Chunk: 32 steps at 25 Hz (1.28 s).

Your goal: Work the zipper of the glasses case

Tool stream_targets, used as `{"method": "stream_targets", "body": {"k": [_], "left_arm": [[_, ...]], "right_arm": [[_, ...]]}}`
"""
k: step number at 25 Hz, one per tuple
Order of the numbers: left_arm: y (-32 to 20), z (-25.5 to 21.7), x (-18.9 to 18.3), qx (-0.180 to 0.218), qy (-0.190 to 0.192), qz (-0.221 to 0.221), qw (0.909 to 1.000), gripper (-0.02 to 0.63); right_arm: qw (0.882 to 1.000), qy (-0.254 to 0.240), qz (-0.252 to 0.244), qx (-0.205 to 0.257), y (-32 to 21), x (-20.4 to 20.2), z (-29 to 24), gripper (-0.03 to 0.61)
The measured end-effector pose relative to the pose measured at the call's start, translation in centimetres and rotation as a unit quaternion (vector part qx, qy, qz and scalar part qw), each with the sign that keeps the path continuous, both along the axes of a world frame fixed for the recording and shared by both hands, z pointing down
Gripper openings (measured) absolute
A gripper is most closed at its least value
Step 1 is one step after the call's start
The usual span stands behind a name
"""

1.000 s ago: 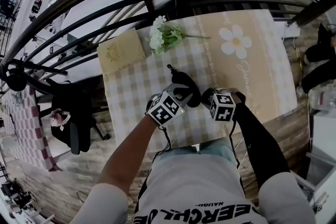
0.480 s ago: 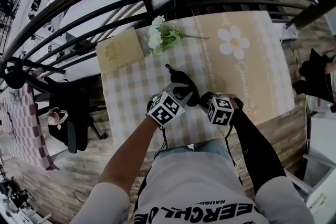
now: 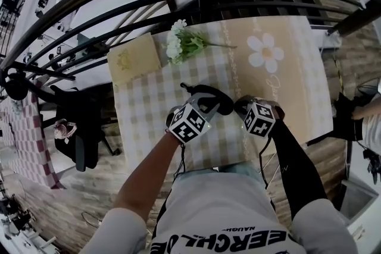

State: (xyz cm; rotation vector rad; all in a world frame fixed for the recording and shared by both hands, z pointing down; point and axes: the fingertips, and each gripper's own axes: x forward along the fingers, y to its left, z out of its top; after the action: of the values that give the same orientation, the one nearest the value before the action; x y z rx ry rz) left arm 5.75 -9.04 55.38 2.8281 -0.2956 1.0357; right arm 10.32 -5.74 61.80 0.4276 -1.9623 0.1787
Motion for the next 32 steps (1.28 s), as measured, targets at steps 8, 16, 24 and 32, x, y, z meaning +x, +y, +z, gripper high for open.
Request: {"method": "stream_targets", "body": {"k": [8,16,24,32], "left_arm": [[-2.4,0.9,1.5,0.000,-0.032,-0.018,0.9993,0.046],[-2.7,1.5,1.8,-0.030,-0.022,-0.070,0.9968,0.037],[-2.7,1.5,1.7,-0.030,-0.020,-0.064,0.9973,0.035],[-2.7,1.4,1.7,-0.039,-0.009,-0.062,0.9973,0.032]], "right_arm": [[1.000,0.012,0.004,0.017,-3.9,2.7,-0.1,0.032],[1.000,0.006,-0.003,0.006,-3.9,2.8,0.8,0.031],[1.000,0.013,-0.002,-0.002,-2.6,2.8,0.9,0.031],[1.000,0.014,0.020,-0.006,-1.4,2.4,0.8,0.031]]}}
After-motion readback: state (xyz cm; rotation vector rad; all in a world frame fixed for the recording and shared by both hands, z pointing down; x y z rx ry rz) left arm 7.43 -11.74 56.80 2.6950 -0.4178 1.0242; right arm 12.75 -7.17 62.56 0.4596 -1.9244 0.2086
